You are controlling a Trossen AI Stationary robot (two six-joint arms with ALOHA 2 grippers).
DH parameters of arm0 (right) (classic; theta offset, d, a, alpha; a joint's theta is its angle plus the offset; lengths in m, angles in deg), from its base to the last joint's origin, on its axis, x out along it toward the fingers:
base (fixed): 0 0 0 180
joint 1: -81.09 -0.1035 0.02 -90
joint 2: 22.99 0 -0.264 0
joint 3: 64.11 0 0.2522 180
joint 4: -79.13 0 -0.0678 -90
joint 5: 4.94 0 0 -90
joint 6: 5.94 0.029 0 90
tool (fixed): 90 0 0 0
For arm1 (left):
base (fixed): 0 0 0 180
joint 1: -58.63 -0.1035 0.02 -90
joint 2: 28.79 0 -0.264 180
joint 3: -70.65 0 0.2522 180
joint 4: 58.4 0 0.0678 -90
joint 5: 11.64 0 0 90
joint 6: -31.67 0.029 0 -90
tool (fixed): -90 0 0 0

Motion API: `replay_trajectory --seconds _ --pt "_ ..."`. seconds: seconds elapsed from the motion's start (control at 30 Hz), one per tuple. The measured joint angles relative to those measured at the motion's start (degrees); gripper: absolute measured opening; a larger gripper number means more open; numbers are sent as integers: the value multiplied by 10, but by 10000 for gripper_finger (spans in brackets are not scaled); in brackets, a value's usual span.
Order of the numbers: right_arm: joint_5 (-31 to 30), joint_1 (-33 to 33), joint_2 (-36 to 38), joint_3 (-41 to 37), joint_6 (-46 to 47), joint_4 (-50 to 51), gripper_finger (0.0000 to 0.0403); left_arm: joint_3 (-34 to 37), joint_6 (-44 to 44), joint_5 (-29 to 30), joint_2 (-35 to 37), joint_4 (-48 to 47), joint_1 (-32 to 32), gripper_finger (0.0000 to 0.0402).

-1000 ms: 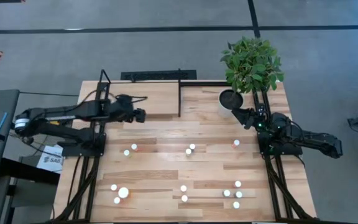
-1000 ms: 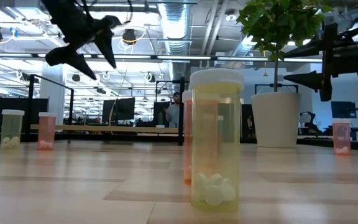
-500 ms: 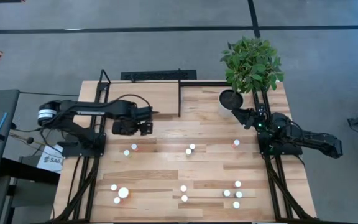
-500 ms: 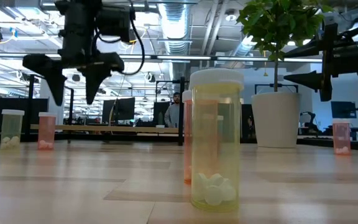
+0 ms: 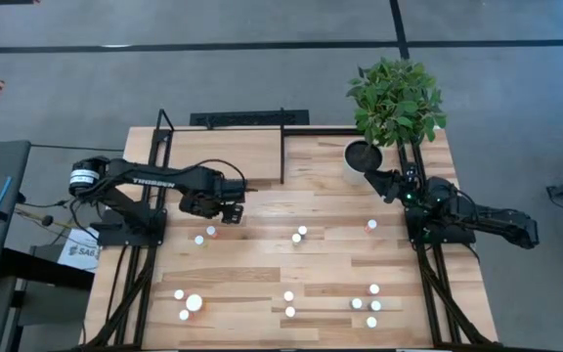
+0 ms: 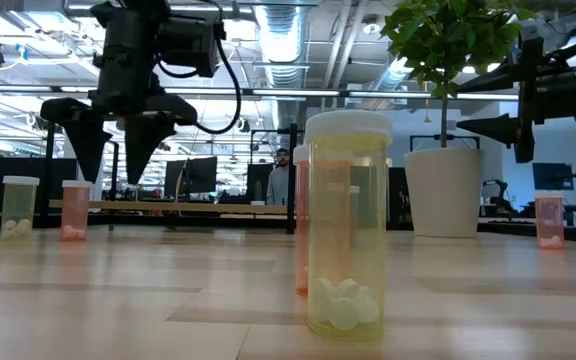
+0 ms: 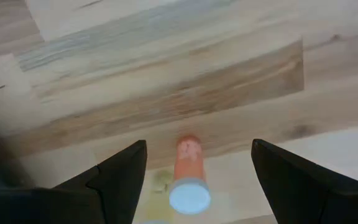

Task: Pick and place medicine bottles onto shelf by color
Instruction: Put the pink pill bottle on the shelf

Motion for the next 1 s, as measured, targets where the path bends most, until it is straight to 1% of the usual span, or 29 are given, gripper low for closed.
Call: replay_trajectory --seconds 0.2,0.33,0.43,0.57,0.7,0.9,1.0 --pt "0 0 0 0 0 0 302 7 -37 39 0 -7 57 277" --pt "0 0 0 0 0 0 302 12 -61 55 0 1 82 277" --pt "0 0 0 0 0 0 302 14 -53 64 0 0 86 277" --pt "0 0 0 0 0 0 302 14 -24 58 0 0 89 277" --pt "0 0 0 0 0 0 302 14 -11 61 0 3 109 277" --pt "0 0 0 0 0 0 302 15 -26 89 0 -4 151 277" --pt "0 0 0 0 0 0 302 30 -33 102 0 5 162 277"
